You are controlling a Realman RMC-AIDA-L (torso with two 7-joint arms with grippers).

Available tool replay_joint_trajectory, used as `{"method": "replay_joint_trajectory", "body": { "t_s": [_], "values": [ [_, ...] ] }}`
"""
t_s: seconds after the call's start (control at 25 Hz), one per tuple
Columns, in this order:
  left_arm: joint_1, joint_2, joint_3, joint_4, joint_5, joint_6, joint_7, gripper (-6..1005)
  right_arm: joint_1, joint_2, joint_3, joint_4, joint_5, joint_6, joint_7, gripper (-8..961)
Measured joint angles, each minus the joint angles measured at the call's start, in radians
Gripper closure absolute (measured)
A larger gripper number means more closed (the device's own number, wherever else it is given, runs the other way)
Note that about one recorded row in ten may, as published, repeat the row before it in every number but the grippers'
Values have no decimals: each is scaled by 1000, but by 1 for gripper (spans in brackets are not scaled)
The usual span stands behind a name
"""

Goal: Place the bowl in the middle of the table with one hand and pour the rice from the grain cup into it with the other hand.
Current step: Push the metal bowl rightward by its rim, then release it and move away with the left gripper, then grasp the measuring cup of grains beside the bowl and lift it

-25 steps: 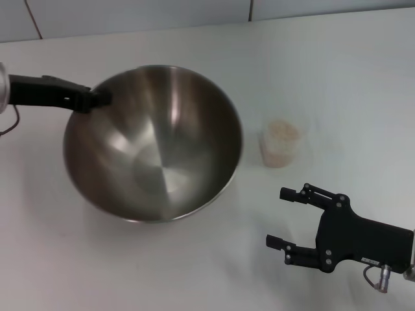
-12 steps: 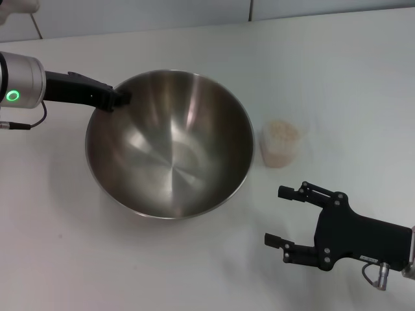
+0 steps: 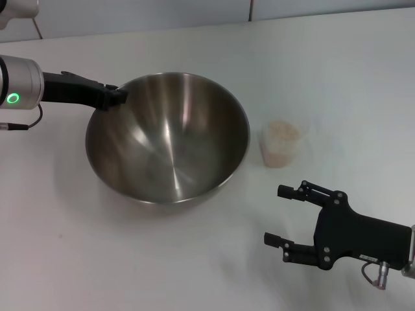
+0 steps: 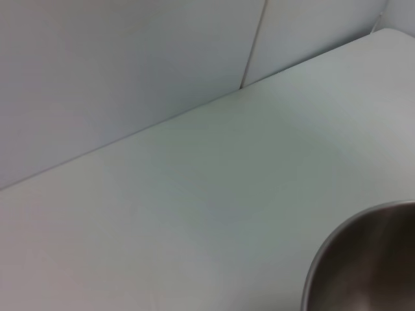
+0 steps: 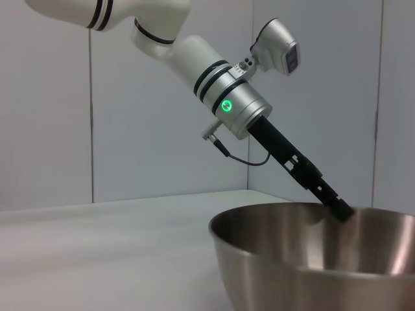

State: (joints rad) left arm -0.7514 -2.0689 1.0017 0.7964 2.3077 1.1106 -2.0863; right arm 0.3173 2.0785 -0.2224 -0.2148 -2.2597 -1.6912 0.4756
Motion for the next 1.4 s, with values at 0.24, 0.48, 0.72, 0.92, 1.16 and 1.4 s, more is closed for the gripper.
{"method": "replay_joint_trajectory", "body": {
  "t_s": [0.24,0.48,0.72,0.92,1.16,1.4],
  "values": [
    [44,1,-7,111,-11,131,116,755,-4,1,5,0,2,6,0,154],
    [242,2,53,352,-164,284,318,470,-12,2,45,7,14,14,0,155],
    [442,6,45,480,-312,376,454,315,-39,4,149,16,19,21,0,153],
    [539,7,17,484,-372,432,547,199,-66,4,319,31,20,75,-2,152],
    [585,4,-16,453,-397,470,609,165,-57,6,439,72,20,226,-9,152],
    [606,4,-25,430,-423,484,655,165,-22,7,492,106,22,315,-13,153]
  ]
}}
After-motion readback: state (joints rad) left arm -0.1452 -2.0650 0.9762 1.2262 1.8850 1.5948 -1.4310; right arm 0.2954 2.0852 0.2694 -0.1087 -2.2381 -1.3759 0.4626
